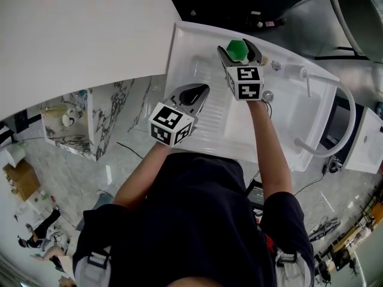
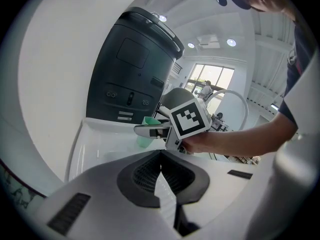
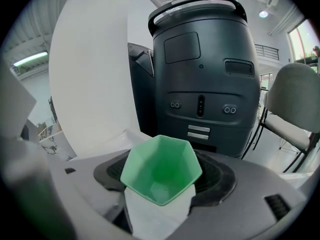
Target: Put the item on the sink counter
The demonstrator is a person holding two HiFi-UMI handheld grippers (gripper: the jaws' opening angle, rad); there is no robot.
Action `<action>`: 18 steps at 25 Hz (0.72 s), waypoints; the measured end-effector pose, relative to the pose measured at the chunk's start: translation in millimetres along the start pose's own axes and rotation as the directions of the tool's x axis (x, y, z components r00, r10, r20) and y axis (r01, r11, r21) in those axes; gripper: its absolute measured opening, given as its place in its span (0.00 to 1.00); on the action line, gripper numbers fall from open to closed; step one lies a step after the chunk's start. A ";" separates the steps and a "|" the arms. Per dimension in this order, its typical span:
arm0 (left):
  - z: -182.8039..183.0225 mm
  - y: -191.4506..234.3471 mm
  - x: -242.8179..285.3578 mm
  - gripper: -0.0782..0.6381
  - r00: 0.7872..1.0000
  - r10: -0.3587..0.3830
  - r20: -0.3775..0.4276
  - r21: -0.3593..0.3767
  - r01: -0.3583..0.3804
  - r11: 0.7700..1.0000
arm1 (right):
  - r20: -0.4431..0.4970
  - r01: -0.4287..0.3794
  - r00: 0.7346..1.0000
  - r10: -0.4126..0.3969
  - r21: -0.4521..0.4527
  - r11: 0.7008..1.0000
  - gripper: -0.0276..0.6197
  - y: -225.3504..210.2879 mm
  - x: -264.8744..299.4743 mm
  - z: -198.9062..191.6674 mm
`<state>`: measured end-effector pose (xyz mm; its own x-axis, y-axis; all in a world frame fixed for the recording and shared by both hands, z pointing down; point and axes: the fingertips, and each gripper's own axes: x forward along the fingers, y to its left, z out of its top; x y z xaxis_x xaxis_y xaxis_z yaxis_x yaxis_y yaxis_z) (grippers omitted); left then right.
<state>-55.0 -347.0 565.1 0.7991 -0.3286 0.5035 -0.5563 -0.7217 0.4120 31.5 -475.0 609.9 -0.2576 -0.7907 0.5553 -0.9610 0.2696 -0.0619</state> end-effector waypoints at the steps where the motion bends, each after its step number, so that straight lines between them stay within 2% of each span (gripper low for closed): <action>1: 0.7 0.1 0.2 0.13 1.000 0.001 0.001 -0.001 -0.001 1.000 | -0.002 -0.003 1.000 0.003 -0.001 1.000 0.56 0.6 0.3 0.7; 18: 8.5 -8.0 -1.2 0.13 1.000 0.002 0.030 0.000 -0.002 1.000 | 0.024 -0.015 1.000 0.016 -0.008 1.000 0.56 3.1 -13.3 16.7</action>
<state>-49.6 -346.0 554.7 0.8043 -0.3487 0.4811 -0.5581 -0.7211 0.4104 30.3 -472.8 588.4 -0.2749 -0.7995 0.5341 -0.9561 0.2861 -0.0638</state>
